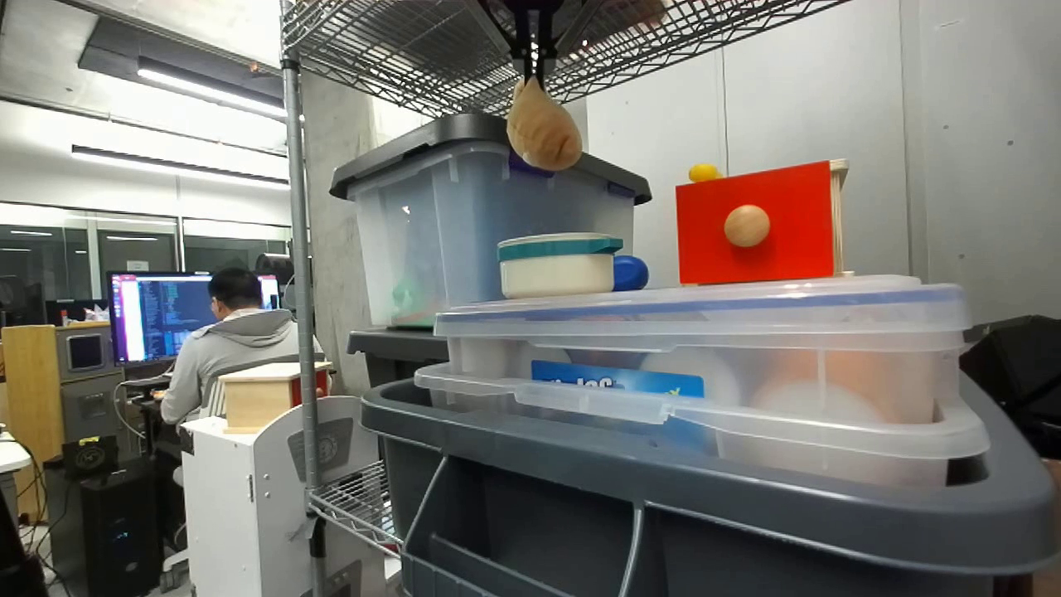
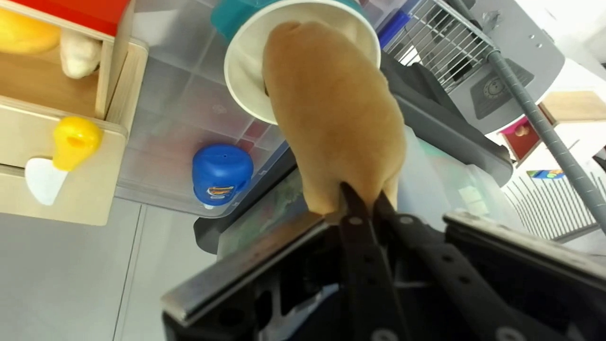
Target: Put the brown object in the drawer, then put in the white bowl, then put the knife in the drawer
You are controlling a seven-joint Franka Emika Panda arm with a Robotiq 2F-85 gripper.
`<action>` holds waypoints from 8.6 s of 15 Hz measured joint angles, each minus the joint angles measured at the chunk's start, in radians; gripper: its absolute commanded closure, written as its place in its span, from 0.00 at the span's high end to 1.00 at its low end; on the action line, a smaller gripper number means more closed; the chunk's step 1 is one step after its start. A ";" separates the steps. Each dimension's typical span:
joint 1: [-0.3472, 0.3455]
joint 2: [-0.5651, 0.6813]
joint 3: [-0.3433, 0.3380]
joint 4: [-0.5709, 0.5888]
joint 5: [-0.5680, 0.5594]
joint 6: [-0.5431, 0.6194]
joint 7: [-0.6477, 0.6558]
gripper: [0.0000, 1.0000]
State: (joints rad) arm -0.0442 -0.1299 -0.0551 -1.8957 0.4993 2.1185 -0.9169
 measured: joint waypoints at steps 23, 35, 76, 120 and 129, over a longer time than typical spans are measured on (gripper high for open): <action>-0.010 0.061 -0.087 0.001 0.050 0.122 -0.217 0.02; -0.044 0.156 -0.096 0.093 0.121 0.122 -0.307 0.02; -0.170 0.334 -0.046 0.244 0.250 0.018 -0.516 0.95; -0.185 0.333 -0.084 0.254 0.193 -0.024 -0.462 1.00; -0.184 0.375 -0.070 0.280 0.193 -0.005 -0.447 1.00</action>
State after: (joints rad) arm -0.2286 0.2454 -0.1255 -1.6154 0.6922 2.1137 -1.3638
